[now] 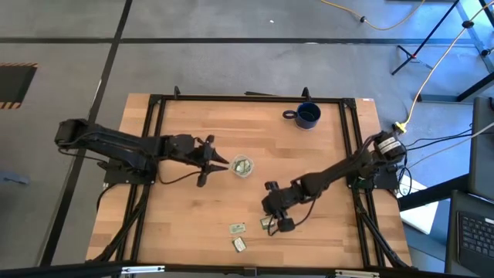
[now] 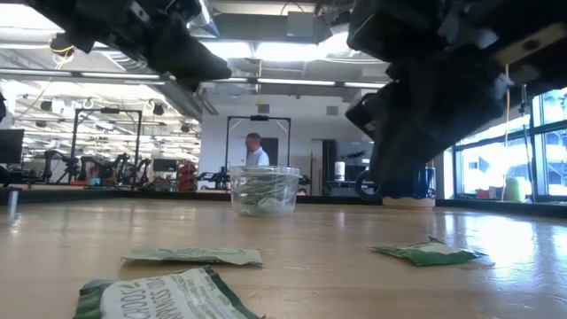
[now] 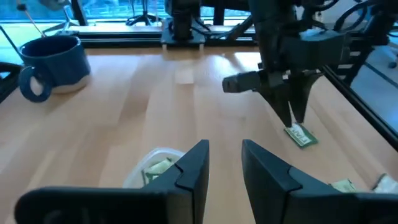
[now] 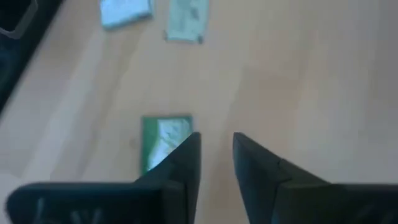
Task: Pick and place Stevia / Truvia into bins
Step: Put the top right green stevia packet into the container
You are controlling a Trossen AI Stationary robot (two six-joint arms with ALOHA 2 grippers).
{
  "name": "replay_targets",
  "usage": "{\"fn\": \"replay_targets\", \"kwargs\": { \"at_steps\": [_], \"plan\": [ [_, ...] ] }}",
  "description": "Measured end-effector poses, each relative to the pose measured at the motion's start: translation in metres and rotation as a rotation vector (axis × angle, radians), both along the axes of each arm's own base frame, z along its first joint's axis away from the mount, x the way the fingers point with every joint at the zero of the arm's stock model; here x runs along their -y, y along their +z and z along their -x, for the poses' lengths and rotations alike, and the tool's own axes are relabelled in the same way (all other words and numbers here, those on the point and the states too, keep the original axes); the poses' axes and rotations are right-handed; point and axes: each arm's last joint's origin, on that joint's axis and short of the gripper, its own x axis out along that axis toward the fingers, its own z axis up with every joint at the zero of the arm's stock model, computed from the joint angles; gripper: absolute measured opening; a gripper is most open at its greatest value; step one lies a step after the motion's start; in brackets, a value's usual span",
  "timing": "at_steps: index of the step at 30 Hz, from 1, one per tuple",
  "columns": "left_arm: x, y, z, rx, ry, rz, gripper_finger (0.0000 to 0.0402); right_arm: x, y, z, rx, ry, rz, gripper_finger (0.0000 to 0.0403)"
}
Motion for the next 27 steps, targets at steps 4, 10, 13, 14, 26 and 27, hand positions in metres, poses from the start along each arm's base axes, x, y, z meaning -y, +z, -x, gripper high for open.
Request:
{"fn": "replay_targets", "kwargs": {
  "at_steps": [4, 10, 13, 14, 26, 27],
  "plan": [
    [0.003, -0.004, 0.001, 0.000, -0.013, 0.006, 0.0088, -0.016, -0.004, 0.003, 0.019, -0.014, -0.008, 0.0097],
    [0.005, -0.005, 0.001, 0.001, -0.023, -0.004, 0.0088, -0.030, -0.012, 0.006, 0.039, -0.013, 0.029, 0.0086],
    [0.005, -0.006, 0.001, -0.005, -0.028, -0.019, 0.0089, -0.033, -0.019, 0.006, 0.017, -0.024, 0.030, 0.0072],
    [0.005, -0.006, 0.001, -0.005, -0.028, -0.018, 0.0088, -0.033, -0.023, 0.006, 0.004, -0.029, 0.034, 0.0067],
    [0.005, -0.006, 0.001, -0.006, -0.028, -0.018, 0.0088, -0.039, -0.044, 0.004, -0.034, -0.053, 0.034, 0.0044],
    [0.005, -0.006, 0.001, -0.005, -0.029, -0.018, 0.0088, -0.038, -0.044, 0.004, -0.034, -0.062, 0.035, 0.0042]
  ]
}}
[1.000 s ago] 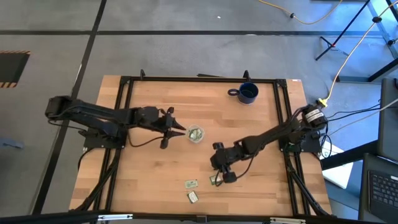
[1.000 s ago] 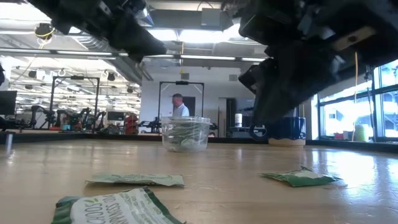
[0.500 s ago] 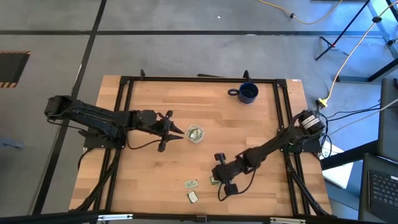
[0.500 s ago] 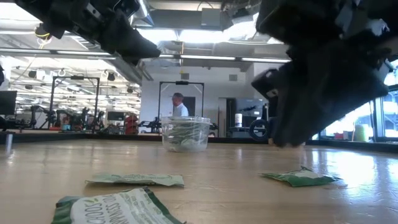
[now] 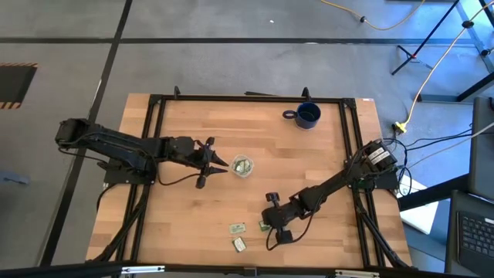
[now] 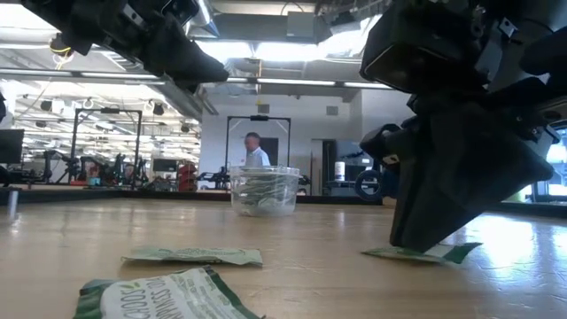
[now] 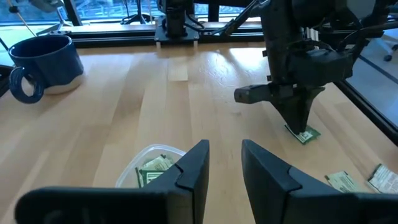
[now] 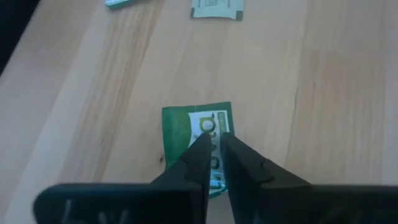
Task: Pick and place Stevia / Truvia into bins
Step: Put the top right green stevia packet into the container
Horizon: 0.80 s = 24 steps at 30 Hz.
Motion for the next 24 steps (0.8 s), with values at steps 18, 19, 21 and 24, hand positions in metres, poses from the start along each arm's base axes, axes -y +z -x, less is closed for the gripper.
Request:
{"fn": "replay_targets", "kwargs": {
  "at_steps": [18, 19, 21, 24],
  "plan": [
    [0.000, 0.000, 0.000, -0.001, -0.001, 0.000, 0.0086, 0.010, 0.040, -0.001, 0.150, -0.051, 0.032, 0.0003],
    [0.000, 0.000, 0.000, -0.001, -0.001, 0.000, 0.0086, 0.014, 0.048, -0.002, 0.184, -0.061, 0.039, 0.0004],
    [0.000, 0.000, 0.000, -0.001, -0.001, 0.000, 0.0087, 0.024, 0.059, -0.004, 0.225, -0.091, 0.073, 0.0003],
    [0.000, 0.000, 0.000, -0.001, -0.005, 0.002, 0.0088, 0.045, 0.075, -0.011, 0.306, -0.145, 0.120, 0.0002]
  ]
}}
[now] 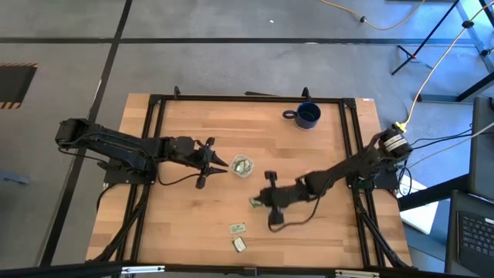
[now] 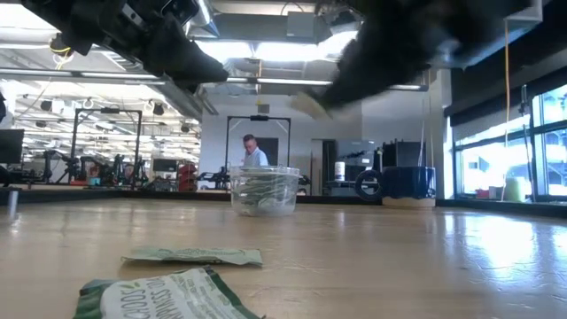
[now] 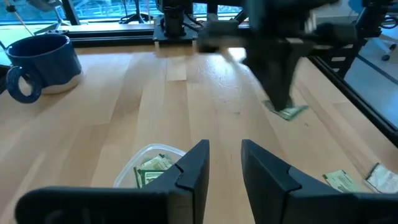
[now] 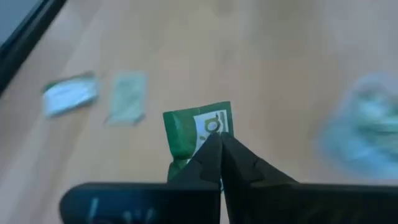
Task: Pick and place Stevia / Truvia into bins
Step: Put the top right green stevia packet into the container
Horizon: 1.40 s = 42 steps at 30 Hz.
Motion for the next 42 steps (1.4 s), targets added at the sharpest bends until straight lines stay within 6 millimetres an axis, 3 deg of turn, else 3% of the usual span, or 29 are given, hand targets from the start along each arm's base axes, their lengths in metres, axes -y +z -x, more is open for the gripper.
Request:
{"fn": "replay_targets", "kwargs": {
  "at_steps": [9, 15, 26, 36, 42],
  "plan": [
    [0.007, -0.003, 0.001, -0.030, -0.048, 0.008, 0.0084, 0.079, 0.018, -0.031, 0.140, -0.183, 0.050, 0.0002],
    [0.013, -0.003, 0.002, -0.037, -0.070, 0.024, 0.0084, 0.111, 0.014, -0.039, 0.126, -0.199, -0.004, 0.0001],
    [0.015, -0.005, 0.003, -0.055, -0.075, 0.021, 0.0084, 0.117, -0.028, -0.051, 0.043, -0.183, -0.024, 0.0001],
    [0.015, -0.005, 0.003, -0.059, -0.075, 0.019, 0.0086, 0.128, -0.047, -0.053, -0.009, -0.265, 0.032, 0.0000],
    [0.015, -0.005, 0.003, -0.058, -0.075, 0.019, 0.0084, 0.127, -0.048, -0.054, -0.003, -0.257, 0.034, 0.0009]
  ]
}}
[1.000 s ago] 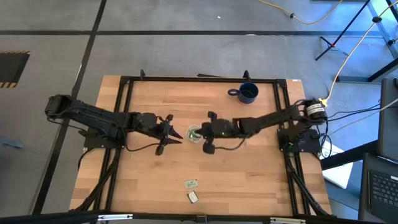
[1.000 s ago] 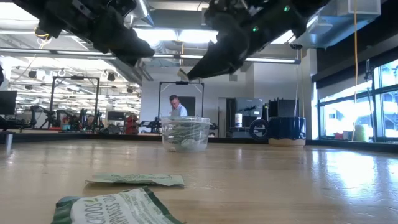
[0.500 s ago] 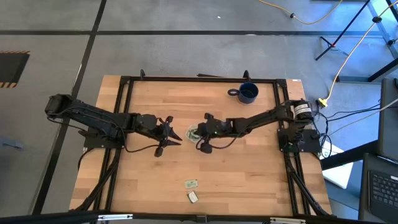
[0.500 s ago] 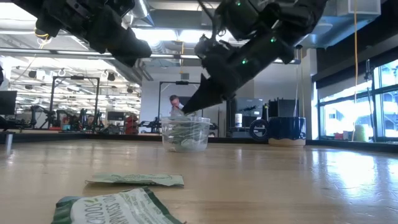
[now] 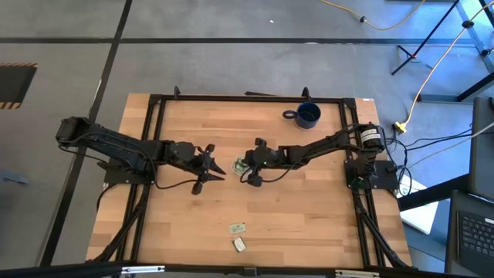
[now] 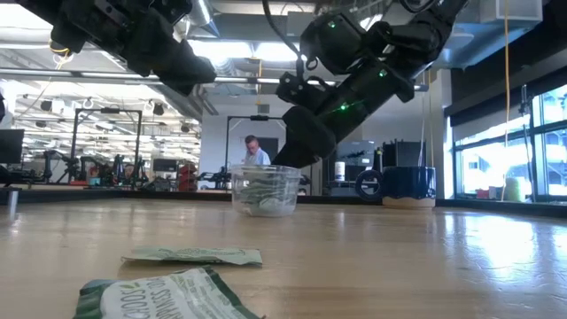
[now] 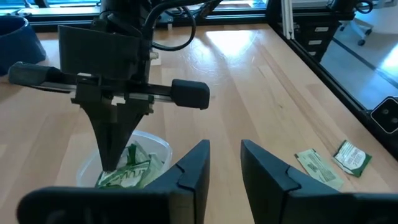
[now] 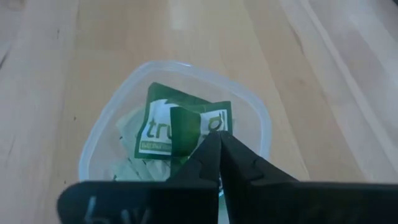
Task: Pick and place Stevia / Truvia into bins
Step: Put the top right green stevia packet into the container, then put the light green stevia packet into the container
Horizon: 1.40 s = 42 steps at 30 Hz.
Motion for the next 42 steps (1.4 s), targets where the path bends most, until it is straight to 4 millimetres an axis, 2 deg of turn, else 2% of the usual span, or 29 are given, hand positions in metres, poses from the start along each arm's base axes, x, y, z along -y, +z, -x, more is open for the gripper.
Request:
{"fn": "replay_targets", "kwargs": {
  "at_steps": [6, 11, 16, 21, 29, 35, 38, 42],
  "plan": [
    [0.000, 0.000, 0.000, 0.003, 0.000, 0.001, 0.0082, 0.000, 0.000, 0.000, 0.005, 0.004, -0.004, 0.0040],
    [0.000, 0.000, 0.000, 0.012, -0.022, -0.043, 0.0088, -0.001, 0.004, 0.001, 0.006, 0.001, -0.011, 0.0082],
    [0.000, 0.000, 0.000, 0.014, -0.024, -0.047, 0.0093, -0.003, 0.020, 0.003, 0.051, 0.008, -0.012, 0.0116],
    [0.004, 0.001, 0.000, 0.032, -0.058, -0.081, 0.0090, -0.014, 0.043, 0.010, 0.095, 0.035, -0.016, 0.0118],
    [0.038, -0.008, -0.006, 0.048, -0.198, -0.072, 0.0082, -0.041, 0.081, 0.038, 0.148, 0.047, -0.118, 0.0117],
    [0.072, -0.029, -0.020, 0.082, -0.284, -0.098, 0.0074, -0.062, 0.082, 0.056, 0.215, 0.056, -0.100, 0.0117],
    [0.087, -0.037, -0.033, 0.054, -0.266, -0.098, 0.0071, -0.064, 0.080, 0.058, 0.218, 0.027, -0.101, 0.0117],
    [0.107, -0.051, -0.046, 0.005, -0.335, -0.127, 0.0068, -0.064, 0.078, 0.058, 0.218, 0.010, -0.119, 0.0117]
  ]
}}
